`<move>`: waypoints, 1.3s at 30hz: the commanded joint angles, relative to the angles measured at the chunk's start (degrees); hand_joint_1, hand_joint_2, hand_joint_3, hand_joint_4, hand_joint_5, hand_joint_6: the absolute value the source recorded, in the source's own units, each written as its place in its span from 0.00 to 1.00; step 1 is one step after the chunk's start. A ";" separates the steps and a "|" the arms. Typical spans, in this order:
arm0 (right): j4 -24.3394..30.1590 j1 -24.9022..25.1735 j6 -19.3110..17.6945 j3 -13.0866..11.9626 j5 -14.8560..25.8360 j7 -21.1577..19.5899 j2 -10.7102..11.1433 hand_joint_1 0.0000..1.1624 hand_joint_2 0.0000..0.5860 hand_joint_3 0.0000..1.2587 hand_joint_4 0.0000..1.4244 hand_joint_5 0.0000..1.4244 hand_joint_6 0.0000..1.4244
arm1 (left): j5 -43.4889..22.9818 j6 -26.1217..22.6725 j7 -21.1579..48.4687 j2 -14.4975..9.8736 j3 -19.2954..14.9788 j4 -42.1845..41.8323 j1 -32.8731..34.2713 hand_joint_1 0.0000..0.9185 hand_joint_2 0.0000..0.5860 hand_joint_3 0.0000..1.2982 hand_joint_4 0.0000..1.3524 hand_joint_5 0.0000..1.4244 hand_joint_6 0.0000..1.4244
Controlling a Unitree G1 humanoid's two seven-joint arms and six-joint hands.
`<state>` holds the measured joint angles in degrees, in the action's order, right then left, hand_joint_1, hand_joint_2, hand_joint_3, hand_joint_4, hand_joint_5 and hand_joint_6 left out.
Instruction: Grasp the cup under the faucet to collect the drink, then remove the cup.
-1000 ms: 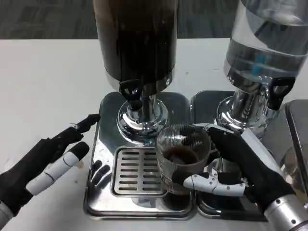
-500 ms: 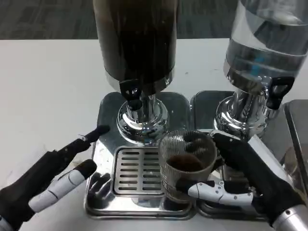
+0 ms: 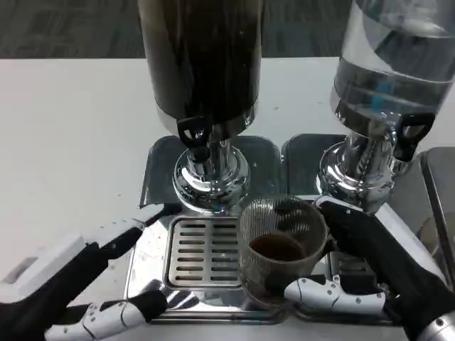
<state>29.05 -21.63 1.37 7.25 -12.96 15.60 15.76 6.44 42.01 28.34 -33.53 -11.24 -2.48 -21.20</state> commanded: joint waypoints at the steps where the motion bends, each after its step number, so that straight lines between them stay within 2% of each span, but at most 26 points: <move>1: 2.77 -0.38 0.19 -0.54 1.85 0.19 -0.12 0.65 0.43 0.36 0.31 0.37 0.42 | 4.75 2.91 -2.13 -1.70 -1.91 -1.37 -2.21 0.00 0.22 0.04 0.00 0.00 0.01; 3: 3.13 -0.52 0.27 -0.64 2.24 0.40 -0.04 0.65 0.43 0.36 0.31 0.38 0.42 | 7.72 4.05 -3.23 -1.94 -2.75 -2.31 -2.92 0.00 0.20 0.00 0.00 0.00 0.00; 8: 3.49 -0.39 0.76 -0.78 2.65 0.69 0.29 0.65 0.43 0.36 0.31 0.38 0.42 | 14.27 4.97 -6.30 -2.08 -4.47 -4.85 -3.93 0.00 0.20 0.00 0.00 0.00 0.00; 16: 3.84 -0.11 1.17 -1.04 2.86 0.89 0.53 0.65 0.44 0.36 0.31 0.38 0.42 | 20.29 5.54 -9.41 -4.09 -4.53 -6.04 -3.33 0.00 0.16 0.00 0.00 0.00 0.00; 26: 4.05 -0.26 1.22 -1.38 3.13 1.21 0.82 0.65 0.44 0.36 0.31 0.38 0.42 | 22.54 5.78 -11.41 -5.75 -3.76 -6.33 -3.08 0.00 0.14 0.00 0.00 0.00 0.00; 39: 4.84 -0.56 1.38 -1.82 3.12 1.43 0.93 0.64 0.45 0.37 0.31 0.38 0.42 | 20.79 4.34 -10.98 -5.96 -3.13 -5.98 -3.40 0.00 0.15 0.00 0.00 0.00 0.00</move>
<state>31.95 -22.43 2.88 6.03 -11.18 17.15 16.68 27.62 46.77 17.73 -38.39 -14.69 -8.51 -24.35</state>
